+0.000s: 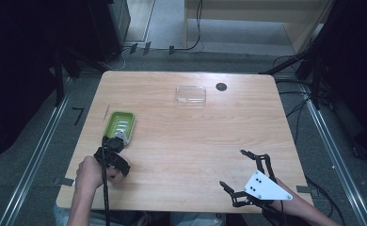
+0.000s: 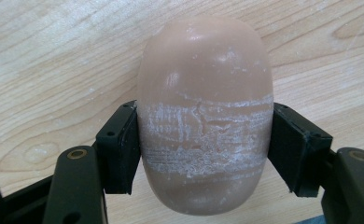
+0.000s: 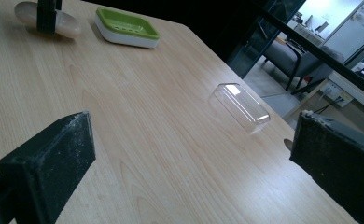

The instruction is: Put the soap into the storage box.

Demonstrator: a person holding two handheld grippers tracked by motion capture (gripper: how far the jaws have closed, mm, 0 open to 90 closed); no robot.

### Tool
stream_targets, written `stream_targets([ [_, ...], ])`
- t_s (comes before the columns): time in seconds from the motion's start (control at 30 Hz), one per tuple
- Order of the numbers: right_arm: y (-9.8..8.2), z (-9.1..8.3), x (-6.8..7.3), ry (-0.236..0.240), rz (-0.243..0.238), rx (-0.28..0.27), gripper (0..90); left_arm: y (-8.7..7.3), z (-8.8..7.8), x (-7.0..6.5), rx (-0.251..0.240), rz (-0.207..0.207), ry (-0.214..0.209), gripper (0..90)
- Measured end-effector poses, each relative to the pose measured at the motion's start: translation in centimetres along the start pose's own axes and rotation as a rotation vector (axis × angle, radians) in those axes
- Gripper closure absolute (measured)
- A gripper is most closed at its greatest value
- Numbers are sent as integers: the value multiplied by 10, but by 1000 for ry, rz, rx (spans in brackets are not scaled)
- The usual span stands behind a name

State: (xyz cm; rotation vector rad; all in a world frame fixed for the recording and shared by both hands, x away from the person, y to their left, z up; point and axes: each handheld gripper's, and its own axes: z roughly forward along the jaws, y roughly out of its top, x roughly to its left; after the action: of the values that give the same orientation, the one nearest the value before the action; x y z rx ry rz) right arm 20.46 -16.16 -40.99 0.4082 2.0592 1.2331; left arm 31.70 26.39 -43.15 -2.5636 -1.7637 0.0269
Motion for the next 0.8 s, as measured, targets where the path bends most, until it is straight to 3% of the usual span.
stream_targets([
  [0.8,0,0,0,3,0,2,0,8,-26,8,24,28,-3,333],
])
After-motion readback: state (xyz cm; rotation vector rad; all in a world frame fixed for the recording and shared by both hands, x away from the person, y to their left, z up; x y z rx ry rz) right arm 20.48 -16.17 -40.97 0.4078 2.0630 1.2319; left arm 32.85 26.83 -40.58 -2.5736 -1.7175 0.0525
